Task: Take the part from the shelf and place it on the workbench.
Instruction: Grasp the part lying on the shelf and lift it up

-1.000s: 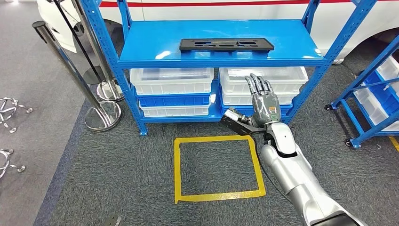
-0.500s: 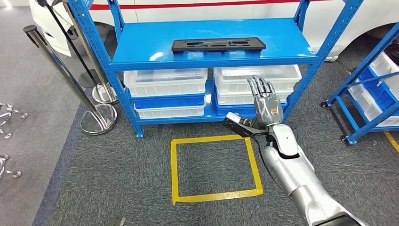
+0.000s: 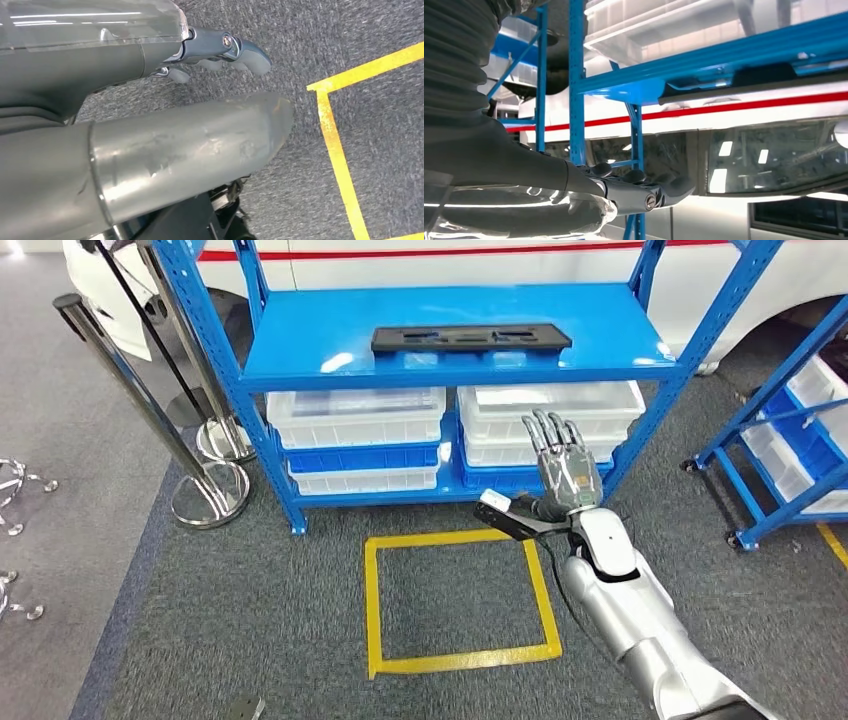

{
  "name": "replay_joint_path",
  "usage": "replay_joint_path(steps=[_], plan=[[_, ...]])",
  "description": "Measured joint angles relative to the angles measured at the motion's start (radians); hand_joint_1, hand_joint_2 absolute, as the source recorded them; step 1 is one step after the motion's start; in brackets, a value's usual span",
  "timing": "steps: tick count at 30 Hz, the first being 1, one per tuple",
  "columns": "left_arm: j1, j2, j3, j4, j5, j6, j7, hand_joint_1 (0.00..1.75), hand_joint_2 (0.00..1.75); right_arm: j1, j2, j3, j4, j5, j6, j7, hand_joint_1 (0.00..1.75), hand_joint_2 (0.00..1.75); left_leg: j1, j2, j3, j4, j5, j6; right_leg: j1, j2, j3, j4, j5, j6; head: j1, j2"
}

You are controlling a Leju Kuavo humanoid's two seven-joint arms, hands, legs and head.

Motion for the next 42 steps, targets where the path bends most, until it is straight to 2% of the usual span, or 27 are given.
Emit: replay_joint_path(steps=[3, 4, 6, 8, 9, 10, 11, 12, 14, 16, 19, 21, 23, 24, 25, 26, 28, 30, 32, 33, 35, 36, 39, 40, 41, 42], plan=[[-0.001, -0.001, -0.001, 0.0, 0.0, 0.001, 0.001, 0.0, 0.0, -0.001, -0.003, 0.002, 0.004, 0.009, 0.01, 0.003, 0.0, 1.75, 0.001, 0.001, 0.002, 0.002, -0.007, -0.015, 0.001, 0.004, 0.005, -0.006, -0.002, -0.019, 0.0, 0.0], [-0.001, -0.001, -0.001, 0.0, -0.001, 0.001, 0.001, 0.0, 0.0, -0.002, -0.003, 0.002, 0.005, 0.01, 0.01, 0.004, 0.0, 1.75, 0.002, 0.001, -0.002, 0.016, -0.017, -0.02, 0.0, 0.004, 0.007, -0.009, -0.002, -0.025, 0.0, 0.0], [0.0, -0.004, -0.003, 0.0, -0.001, 0.003, 0.001, 0.0, 0.0, -0.003, -0.003, 0.004, 0.006, 0.015, 0.011, 0.004, 0.0, 1.75, 0.005, -0.002, -0.043, 0.103, -0.067, -0.028, -0.003, 0.004, 0.012, -0.013, -0.002, -0.034, -0.001, 0.0], [0.005, -0.007, -0.006, 0.0, -0.002, 0.007, 0.003, 0.0, 0.0, 0.0, -0.004, 0.006, 0.006, 0.024, 0.013, 0.004, 0.0, 1.75, 0.006, -0.002, -0.111, 0.235, -0.12, -0.032, -0.001, 0.005, 0.013, -0.012, -0.005, -0.039, -0.001, 0.0], [0.009, -0.009, -0.008, 0.0, -0.002, 0.009, 0.003, 0.0, 0.0, 0.003, -0.004, 0.009, 0.006, 0.03, 0.015, 0.004, 0.0, 1.75, 0.007, -0.002, -0.134, 0.274, -0.125, -0.033, -0.001, 0.007, 0.013, -0.012, -0.006, -0.04, -0.001, 0.0], [0.012, -0.01, -0.009, 0.0, -0.001, 0.011, 0.004, 0.0, 0.0, 0.005, -0.004, 0.011, 0.006, 0.036, 0.016, 0.004, 0.0, 1.75, 0.007, -0.002, -0.141, 0.276, -0.11, -0.033, 0.0, 0.009, 0.014, -0.011, -0.008, -0.04, -0.001, 0.0], [0.014, -0.012, -0.009, 0.0, -0.001, 0.013, 0.005, 0.0, 0.0, 0.007, -0.005, 0.013, 0.006, 0.042, 0.018, 0.004, 0.0, 1.75, 0.007, -0.002, -0.129, 0.24, -0.077, -0.031, 0.0, 0.011, 0.016, -0.009, -0.01, -0.04, -0.001, 0.0], [0.015, -0.013, -0.01, 0.0, 0.0, 0.015, 0.005, 0.0, 0.0, 0.007, -0.006, 0.015, 0.006, 0.046, 0.019, 0.004, 0.0, 1.75, 0.007, -0.002, -0.102, 0.175, -0.035, -0.027, 0.0, 0.013, 0.019, -0.008, -0.013, -0.038, -0.001, 0.0], [0.014, -0.018, -0.011, 0.0, 0.0, 0.023, 0.005, 0.0, 0.0, 0.006, -0.009, 0.017, 0.006, 0.053, 0.023, 0.004, 0.0, 1.75, 0.004, -0.003, -0.047, 0.052, 0.013, -0.018, 0.003, 0.015, 0.022, -0.005, -0.019, -0.03, 0.0, 0.0], [0.015, -0.024, -0.013, 0.0, -0.002, 0.031, 0.006, 0.0, 0.0, 0.006, -0.012, 0.019, 0.006, 0.057, 0.027, 0.004, 0.0, 1.75, -0.001, -0.004, -0.027, 0.006, 0.013, -0.008, 0.004, 0.016, 0.022, 0.001, -0.018, -0.018, 0.0, 0.0], [0.016, -0.027, -0.016, -0.001, -0.005, 0.033, 0.007, 0.0, 0.0, 0.006, -0.014, 0.022, 0.006, 0.059, 0.029, 0.004, 0.0, 1.75, 0.0, -0.004, -0.012, -0.011, 0.013, 0.015, 0.0, 0.013, 0.015, 0.031, -0.012, -0.001, 0.0, 0.0], [0.014, -0.026, -0.016, -0.001, -0.005, 0.03, 0.007, 0.0, 0.0, 0.003, -0.015, 0.025, 0.006, 0.059, 0.029, 0.005, 0.0, 1.75, 0.001, -0.003, 0.0, -0.015, 0.014, 0.025, -0.004, 0.011, -0.018, 0.1, -0.058, 0.004, 0.0, 0.0], [0.014, -0.026, -0.016, -0.001, -0.005, 0.029, 0.007, 0.0, 0.0, 0.004, -0.017, 0.028, 0.006, 0.06, 0.03, 0.008, 0.0, 1.75, 0.001, -0.003, 0.001, -0.014, 0.012, 0.028, -0.006, 0.01, -0.079, 0.211, -0.114, 0.011, 0.001, 0.0], [0.016, -0.026, -0.016, -0.001, -0.004, 0.029, 0.007, 0.0, 0.0, 0.006, -0.017, 0.028, 0.007, 0.06, 0.03, 0.009, 0.0, 1.75, 0.001, -0.004, 0.002, -0.014, 0.011, 0.028, -0.007, 0.01, -0.102, 0.246, -0.125, 0.014, 0.001, 0.0], [0.018, -0.026, -0.016, -0.001, -0.004, 0.028, 0.006, 0.0, 0.0, 0.008, -0.018, 0.029, 0.007, 0.061, 0.03, 0.01, 0.0, 1.75, 0.001, -0.004, 0.003, -0.012, 0.008, 0.026, -0.009, 0.009, -0.111, 0.252, -0.118, 0.017, 0.0, 0.0], [0.019, -0.026, -0.016, -0.001, -0.004, 0.028, 0.006, 0.0, 0.0, 0.009, -0.018, 0.03, 0.007, 0.063, 0.03, 0.01, 0.0, 1.75, 0.001, -0.004, 0.006, -0.011, 0.005, 0.023, -0.011, 0.009, -0.102, 0.224, -0.092, 0.019, 0.001, 0.0], [0.021, -0.026, -0.017, -0.001, -0.003, 0.027, 0.004, 0.0, 0.0, 0.008, -0.018, 0.031, 0.006, 0.067, 0.03, 0.011, 0.0, 1.75, 0.003, -0.004, 0.014, -0.006, -0.005, 0.015, -0.013, 0.006, -0.048, 0.103, -0.022, 0.019, 0.001, 0.0], [0.02, -0.025, -0.017, -0.001, -0.001, 0.026, 0.001, 0.0, 0.0, 0.008, -0.018, 0.034, 0.006, 0.071, 0.03, 0.013, 0.0, 1.75, 0.002, -0.003, 0.017, -0.003, -0.014, 0.004, -0.008, 0.002, -0.011, 0.015, -0.005, 0.008, 0.001, 0.0], [0.023, -0.025, -0.017, -0.001, 0.0, 0.026, -0.001, 0.0, 0.0, 0.01, -0.017, 0.037, 0.005, 0.073, 0.03, 0.016, 0.0, 1.75, -0.001, -0.002, 0.02, 0.001, -0.016, -0.009, -0.003, 0.002, -0.006, -0.001, -0.017, -0.01, 0.001, 0.0], [0.025, -0.025, -0.017, -0.001, 0.0, 0.026, -0.001, 0.0, 0.0, 0.012, -0.016, 0.038, 0.003, 0.074, 0.03, 0.017, 0.0, 1.75, -0.001, -0.001, 0.021, 0.004, -0.018, -0.015, -0.004, 0.003, 0.0, -0.002, -0.012, -0.018, 0.0, 0.0], [0.026, -0.024, -0.017, -0.001, 0.0, 0.026, -0.002, 0.0, 0.0, 0.011, -0.014, 0.039, 0.001, 0.074, 0.029, 0.017, 0.0, 1.75, 0.001, -0.002, 0.01, 0.043, -0.031, -0.023, -0.006, 0.004, 0.017, -0.006, -0.015, -0.032, 0.0, 0.0], [0.026, -0.024, -0.017, -0.001, 0.0, 0.026, -0.002, 0.0, 0.0, 0.009, -0.012, 0.039, 0.0, 0.074, 0.029, 0.018, 0.0, 1.75, 0.003, -0.002, -0.014, 0.09, -0.048, -0.025, -0.005, 0.004, 0.025, -0.008, -0.018, -0.038, 0.0, 0.0], [0.029, -0.024, -0.018, -0.001, 0.0, 0.026, -0.002, 0.0, 0.0, 0.006, -0.007, 0.042, -0.001, 0.072, 0.027, 0.018, 0.0, 1.75, 0.005, -0.003, -0.126, 0.26, -0.113, -0.029, 0.002, 0.005, 0.04, -0.008, -0.034, -0.049, 0.0, 0.0], [0.03, -0.024, -0.018, -0.001, 0.0, 0.026, -0.002, 0.0, 0.0, 0.008, -0.005, 0.042, -0.001, 0.069, 0.026, 0.018, 0.0, 1.75, 0.005, -0.003, -0.148, 0.277, -0.113, -0.029, 0.004, 0.007, 0.047, -0.008, -0.04, -0.05, 0.0, 0.0], [0.032, -0.024, -0.018, -0.001, 0.0, 0.026, -0.002, 0.0, 0.0, 0.009, -0.003, 0.042, -0.003, 0.065, 0.025, 0.017, 0.0, 1.75, 0.004, -0.003, -0.152, 0.259, -0.092, -0.027, 0.007, 0.009, 0.055, -0.008, -0.046, -0.05, 0.0, 0.0], [0.032, -0.023, -0.018, -0.001, 0.0, 0.027, -0.002, 0.0, 0.0, 0.009, -0.002, 0.042, -0.006, 0.06, 0.023, 0.016, 0.0, 1.75, 0.003, -0.003, -0.139, 0.208, -0.051, -0.022, 0.009, 0.01, 0.065, -0.008, -0.053, -0.05, 0.0, 0.0]])
